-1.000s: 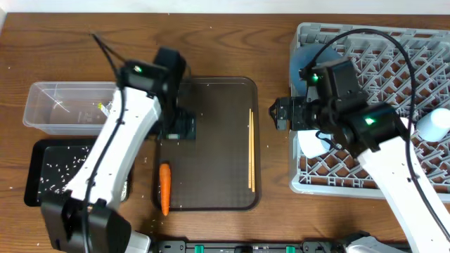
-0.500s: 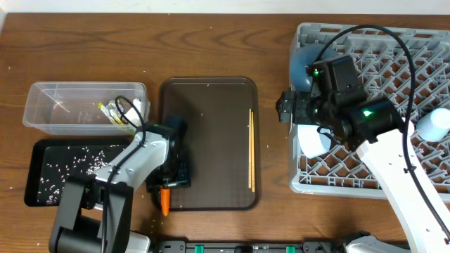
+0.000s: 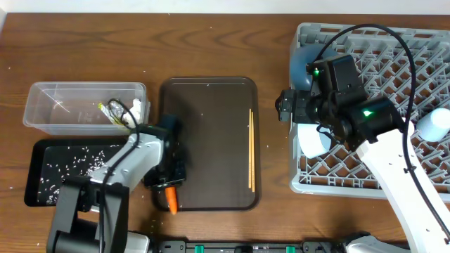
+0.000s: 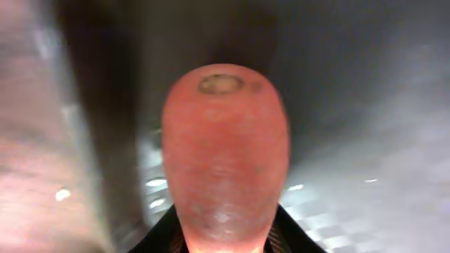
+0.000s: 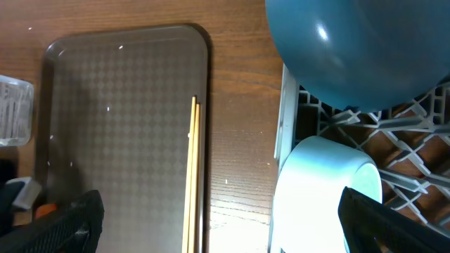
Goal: Sort waste into correct bins and load items into the dishwasher rack
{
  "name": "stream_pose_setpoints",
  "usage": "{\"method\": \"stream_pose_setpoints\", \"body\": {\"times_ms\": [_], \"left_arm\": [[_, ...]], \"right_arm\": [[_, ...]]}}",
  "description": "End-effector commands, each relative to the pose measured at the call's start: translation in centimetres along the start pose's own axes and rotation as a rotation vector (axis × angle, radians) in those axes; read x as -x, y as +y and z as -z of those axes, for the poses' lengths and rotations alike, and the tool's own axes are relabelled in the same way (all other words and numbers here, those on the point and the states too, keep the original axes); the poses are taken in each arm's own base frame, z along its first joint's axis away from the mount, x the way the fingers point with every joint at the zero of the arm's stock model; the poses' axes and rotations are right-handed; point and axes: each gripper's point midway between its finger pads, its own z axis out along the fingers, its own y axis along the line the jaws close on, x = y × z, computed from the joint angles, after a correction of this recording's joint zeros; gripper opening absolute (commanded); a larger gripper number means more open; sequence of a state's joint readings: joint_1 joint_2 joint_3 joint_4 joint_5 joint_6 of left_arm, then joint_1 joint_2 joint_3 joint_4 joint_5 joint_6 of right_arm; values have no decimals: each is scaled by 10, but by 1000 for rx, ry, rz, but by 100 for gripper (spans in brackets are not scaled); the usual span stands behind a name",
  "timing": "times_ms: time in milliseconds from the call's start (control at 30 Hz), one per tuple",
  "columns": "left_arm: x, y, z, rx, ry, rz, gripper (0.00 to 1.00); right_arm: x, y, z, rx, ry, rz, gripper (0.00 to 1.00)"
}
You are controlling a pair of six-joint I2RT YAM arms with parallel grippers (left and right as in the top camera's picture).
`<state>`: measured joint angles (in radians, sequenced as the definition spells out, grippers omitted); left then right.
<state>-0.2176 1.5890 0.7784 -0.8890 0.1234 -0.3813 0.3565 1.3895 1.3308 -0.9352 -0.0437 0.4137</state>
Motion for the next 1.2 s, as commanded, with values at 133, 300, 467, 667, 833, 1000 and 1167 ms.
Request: {"method": "stream_pose_setpoints", "body": {"times_ms": [133,300,467,667,833,1000,1167], "left_arm": [[29,38,46,-86,-165,218,24],[38,87,69,-82,-285,413,24],[43,136,67,-48,-322,603,24],[46,157,59,-60,-317,697,59],[49,152,66,-93,-327,689,74],[62,105,96,-302,-374,485,74],[55,35,106,-355,-372,185,74]], "right_arm": [[6,-2,4,-10,-20,-16,99],[7,-1,4,-7,-25,-16,99],[8,-1,4,-7,-27,-17,99],[8,-1,4,-7,-27,-17,99],[8,-1,4,-7,-27,-16,99],[8,-1,4,-7,-29,-16,99],[11,-2,4,-10,-40,-17,99]]}}
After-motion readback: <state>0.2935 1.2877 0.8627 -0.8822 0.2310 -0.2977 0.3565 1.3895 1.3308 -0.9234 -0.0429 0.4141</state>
